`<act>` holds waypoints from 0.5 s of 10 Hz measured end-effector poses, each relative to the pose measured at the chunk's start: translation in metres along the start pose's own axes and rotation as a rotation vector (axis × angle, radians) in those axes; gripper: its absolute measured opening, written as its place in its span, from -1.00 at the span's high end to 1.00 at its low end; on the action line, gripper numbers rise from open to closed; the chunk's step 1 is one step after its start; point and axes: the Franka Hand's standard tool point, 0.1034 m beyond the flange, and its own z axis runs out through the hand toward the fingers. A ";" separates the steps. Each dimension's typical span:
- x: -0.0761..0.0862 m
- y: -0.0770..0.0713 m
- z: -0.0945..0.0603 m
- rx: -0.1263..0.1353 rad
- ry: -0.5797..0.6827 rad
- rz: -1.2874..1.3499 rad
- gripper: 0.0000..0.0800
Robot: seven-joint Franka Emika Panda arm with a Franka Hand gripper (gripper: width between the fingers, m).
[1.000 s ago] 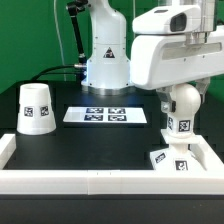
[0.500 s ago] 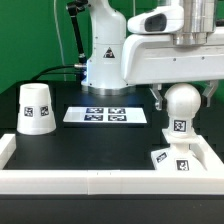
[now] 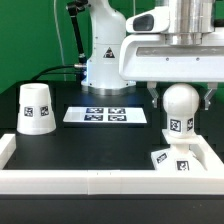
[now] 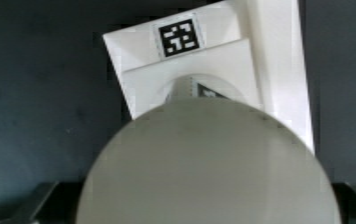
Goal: Assemble lamp
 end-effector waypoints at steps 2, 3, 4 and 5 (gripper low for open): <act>0.000 0.000 0.000 0.005 -0.002 0.120 -0.45; 0.000 0.000 0.000 0.006 -0.003 0.188 -0.45; 0.000 0.000 0.000 0.009 -0.006 0.268 -0.45; 0.000 0.001 0.000 0.022 -0.016 0.402 -0.45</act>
Offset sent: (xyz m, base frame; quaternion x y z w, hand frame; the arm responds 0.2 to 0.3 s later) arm 0.0000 0.0000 0.0000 0.0000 0.0000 0.1938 0.9810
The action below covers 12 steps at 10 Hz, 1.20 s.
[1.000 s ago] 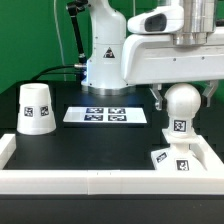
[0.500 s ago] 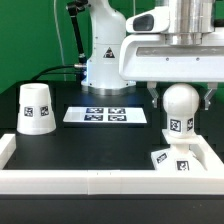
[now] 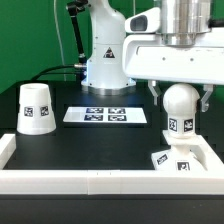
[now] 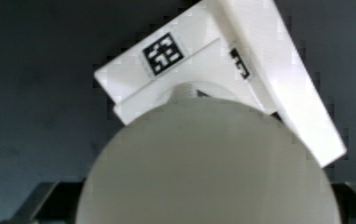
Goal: Assemble lamp
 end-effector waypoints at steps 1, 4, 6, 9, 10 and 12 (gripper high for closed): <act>0.000 0.000 0.000 0.013 -0.015 0.146 -0.45; -0.005 -0.001 0.001 0.023 -0.075 0.511 -0.45; -0.005 -0.002 0.001 0.036 -0.104 0.687 -0.45; -0.004 -0.002 0.002 0.042 -0.117 0.827 -0.45; -0.006 -0.004 0.002 0.042 -0.128 0.931 -0.45; -0.008 -0.005 0.002 0.040 -0.136 0.985 -0.67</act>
Offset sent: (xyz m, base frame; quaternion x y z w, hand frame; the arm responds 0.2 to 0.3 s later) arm -0.0016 0.0040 -0.0022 -0.0277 -0.0583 0.3316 0.9412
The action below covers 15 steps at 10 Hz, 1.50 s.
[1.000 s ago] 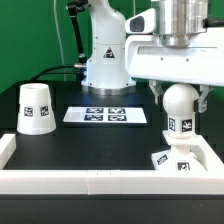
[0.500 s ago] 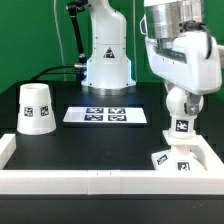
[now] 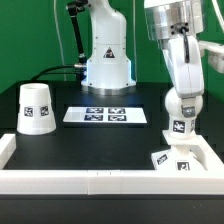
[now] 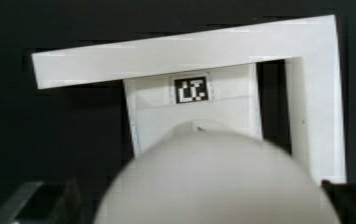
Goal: Assemble lamp
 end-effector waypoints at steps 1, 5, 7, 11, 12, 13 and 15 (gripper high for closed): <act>0.000 0.001 0.001 -0.002 0.002 -0.099 -0.73; -0.006 0.003 0.001 -0.012 0.008 -0.382 -0.75; -0.006 0.002 0.000 -0.017 0.011 -0.590 -0.75; -0.004 0.002 -0.002 -0.019 0.008 -0.869 -0.75; -0.004 0.002 -0.002 -0.019 0.007 -0.955 -0.75; -0.004 0.002 -0.002 -0.020 0.006 -1.021 -0.75; 0.000 0.002 -0.003 -0.055 0.050 -1.316 -0.75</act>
Offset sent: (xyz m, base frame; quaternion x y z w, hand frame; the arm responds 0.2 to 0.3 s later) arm 0.0004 0.0018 0.0029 -0.0148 0.0333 -0.2218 0.9744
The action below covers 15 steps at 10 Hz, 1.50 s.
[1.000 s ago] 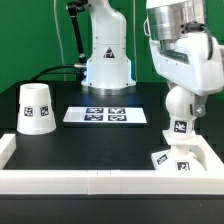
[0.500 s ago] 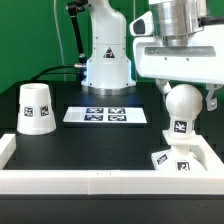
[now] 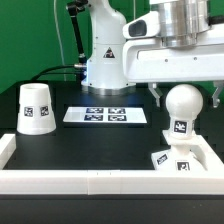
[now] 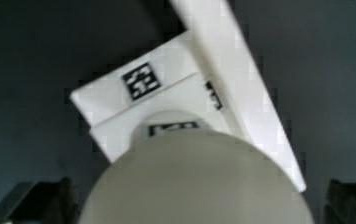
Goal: Assemble lamp
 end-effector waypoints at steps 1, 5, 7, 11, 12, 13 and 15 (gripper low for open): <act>0.001 0.002 0.000 -0.013 0.004 -0.118 -0.75; 0.002 0.002 -0.001 -0.033 0.009 -0.517 -0.75; 0.000 -0.002 0.001 -0.038 0.003 -0.694 -0.75; 0.000 -0.002 0.002 -0.067 -0.006 -1.014 -0.75; 0.001 -0.001 0.002 -0.068 -0.008 -1.087 -0.75; 0.001 0.000 0.002 -0.069 -0.010 -1.132 -0.75; 0.002 0.002 0.002 -0.079 -0.017 -1.253 -0.75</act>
Offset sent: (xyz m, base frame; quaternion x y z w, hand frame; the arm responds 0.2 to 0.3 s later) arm 0.0067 -0.0013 0.0028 -0.0049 0.0066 -0.2608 0.9654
